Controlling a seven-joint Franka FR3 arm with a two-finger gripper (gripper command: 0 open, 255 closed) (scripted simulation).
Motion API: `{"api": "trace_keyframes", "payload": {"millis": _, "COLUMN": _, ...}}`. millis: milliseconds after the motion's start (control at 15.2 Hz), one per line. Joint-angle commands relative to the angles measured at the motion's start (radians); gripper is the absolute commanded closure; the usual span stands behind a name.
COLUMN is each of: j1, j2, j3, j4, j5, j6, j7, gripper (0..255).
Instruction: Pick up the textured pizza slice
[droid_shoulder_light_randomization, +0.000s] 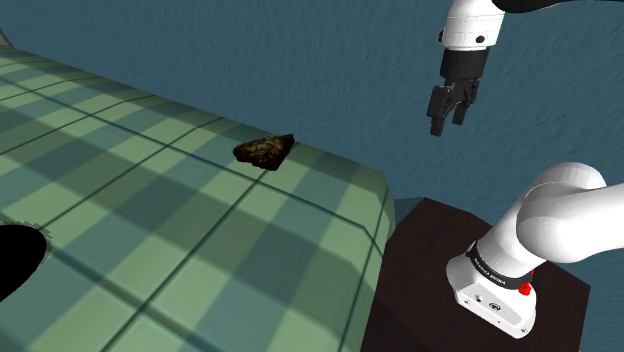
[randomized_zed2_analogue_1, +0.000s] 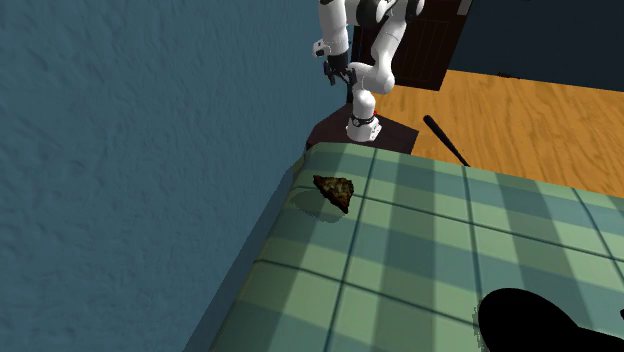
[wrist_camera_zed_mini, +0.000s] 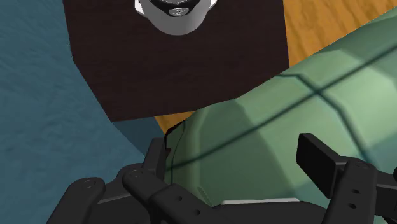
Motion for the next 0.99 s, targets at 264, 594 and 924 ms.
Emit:
{"api": "trace_keyframes", "payload": {"millis": 264, "j1": 0.034, "j2": 0.145, "j3": 0.011, "j4": 0.049, "j5": 0.005, "j6": 0.109, "j7": -0.051, "gripper": 0}}
{"api": "trace_keyframes", "payload": {"millis": 594, "j1": 0.072, "j2": 0.327, "j3": 0.03, "j4": 0.136, "j5": 0.01, "j6": 0.22, "j7": -0.111, "gripper": 0}}
{"api": "trace_keyframes", "payload": {"millis": 924, "j1": 0.106, "j2": 0.505, "j3": 0.053, "j4": 0.251, "j5": 0.011, "j6": 0.302, "j7": -0.165, "gripper": 0}}
